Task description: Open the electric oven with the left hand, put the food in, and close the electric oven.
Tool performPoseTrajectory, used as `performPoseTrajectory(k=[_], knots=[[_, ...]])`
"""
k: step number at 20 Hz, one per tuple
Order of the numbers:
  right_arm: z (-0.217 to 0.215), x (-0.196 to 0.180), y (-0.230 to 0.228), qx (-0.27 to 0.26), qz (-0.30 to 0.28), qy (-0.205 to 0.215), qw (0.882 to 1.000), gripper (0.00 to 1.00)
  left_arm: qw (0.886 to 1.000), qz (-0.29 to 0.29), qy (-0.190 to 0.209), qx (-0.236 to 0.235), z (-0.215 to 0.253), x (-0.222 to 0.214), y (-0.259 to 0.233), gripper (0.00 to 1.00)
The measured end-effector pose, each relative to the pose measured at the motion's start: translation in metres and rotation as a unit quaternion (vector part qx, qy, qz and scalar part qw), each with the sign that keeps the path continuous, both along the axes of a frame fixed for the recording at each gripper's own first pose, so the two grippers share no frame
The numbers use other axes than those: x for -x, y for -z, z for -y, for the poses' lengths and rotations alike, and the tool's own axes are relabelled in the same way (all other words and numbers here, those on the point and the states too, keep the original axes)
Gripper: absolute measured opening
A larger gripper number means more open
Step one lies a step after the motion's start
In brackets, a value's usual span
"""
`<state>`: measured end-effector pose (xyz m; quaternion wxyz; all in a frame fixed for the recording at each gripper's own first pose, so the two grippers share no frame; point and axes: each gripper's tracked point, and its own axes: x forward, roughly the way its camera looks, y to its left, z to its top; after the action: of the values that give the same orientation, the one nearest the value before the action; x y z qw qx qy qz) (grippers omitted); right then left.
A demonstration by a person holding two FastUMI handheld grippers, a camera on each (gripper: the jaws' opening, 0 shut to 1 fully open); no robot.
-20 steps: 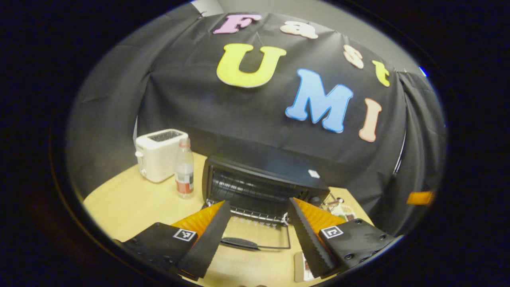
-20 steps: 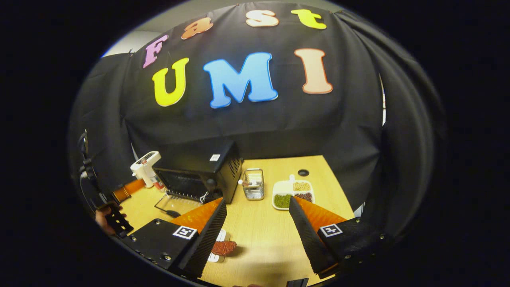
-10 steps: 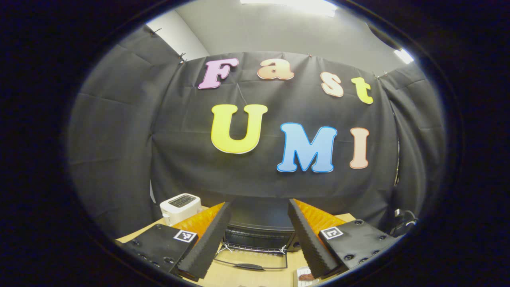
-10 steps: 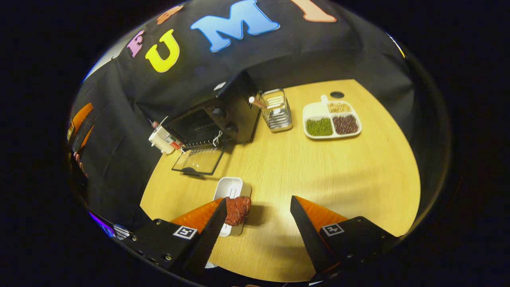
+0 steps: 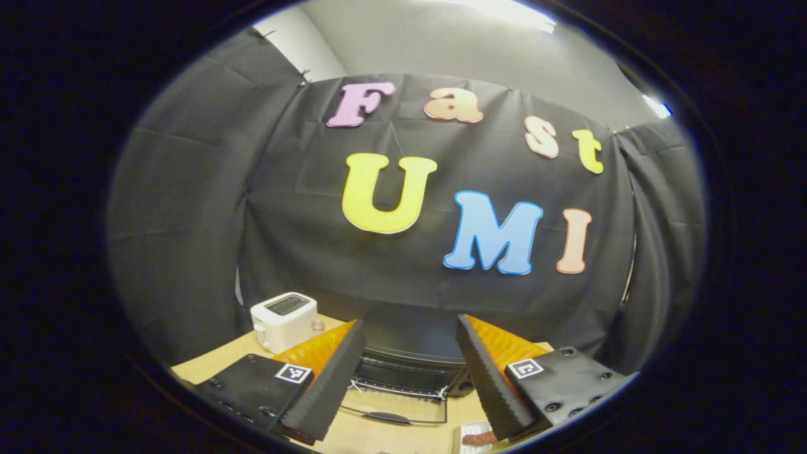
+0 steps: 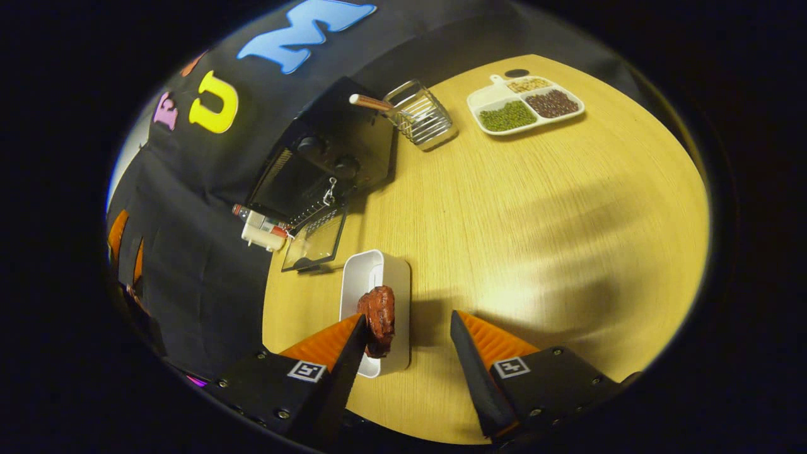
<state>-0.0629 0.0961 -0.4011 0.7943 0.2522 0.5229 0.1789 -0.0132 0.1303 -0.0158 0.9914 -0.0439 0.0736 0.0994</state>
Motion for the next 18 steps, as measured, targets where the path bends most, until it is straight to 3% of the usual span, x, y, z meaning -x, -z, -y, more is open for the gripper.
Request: performPoseTrajectory(k=[1, 2, 3, 4, 5, 8, 10, 12, 15, 18], knots=[[-0.007, 0.0, -0.003, -0.018, -0.008, 0.017, 1.0, 0.78, 1.0, -0.007, 0.009, 0.008, -0.006, -0.005, 0.006, 1.0], [-0.011, 0.0, -0.005, -0.029, -0.017, 0.037, 0.999, 0.57, 1.0, -0.008, 0.016, 0.014, -0.012, -0.01, 0.007, 0.97], [-0.017, -0.001, -0.009, -0.044, -0.021, 0.053, 0.997, 0.51, 0.999, -0.007, 0.023, 0.021, -0.018, -0.016, 0.006, 0.96], [-0.018, 0.001, -0.011, -0.044, -0.024, 0.062, 0.997, 0.3, 0.999, -0.007, 0.03, 0.027, -0.023, -0.021, 0.007, 0.95], [-0.021, 0.005, -0.01, -0.045, -0.02, 0.058, 0.997, 0.23, 0.999, -0.008, 0.04, 0.034, -0.028, -0.024, 0.01, 0.94], [-0.033, -0.002, -0.021, -0.071, -0.006, 0.093, 0.993, 0.13, 0.996, -0.016, 0.069, 0.048, -0.037, -0.039, 0.015, 0.92], [-0.034, -0.005, -0.029, -0.069, 0.007, 0.114, 0.991, 0.13, 0.994, -0.017, 0.092, 0.054, -0.04, -0.048, 0.016, 0.91], [-0.041, -0.005, -0.042, -0.071, 0.023, 0.125, 0.989, 0.13, 0.992, -0.016, 0.114, 0.054, -0.042, -0.053, 0.014, 1.0], [-0.051, -0.004, -0.066, -0.079, 0.046, 0.135, 0.987, 0.12, 0.989, -0.011, 0.137, 0.048, -0.044, -0.055, 0.012, 1.0], [-0.069, -0.007, -0.094, -0.108, 0.069, 0.138, 0.982, 0.13, 0.987, -0.007, 0.155, 0.037, -0.046, -0.054, 0.009, 0.92]])
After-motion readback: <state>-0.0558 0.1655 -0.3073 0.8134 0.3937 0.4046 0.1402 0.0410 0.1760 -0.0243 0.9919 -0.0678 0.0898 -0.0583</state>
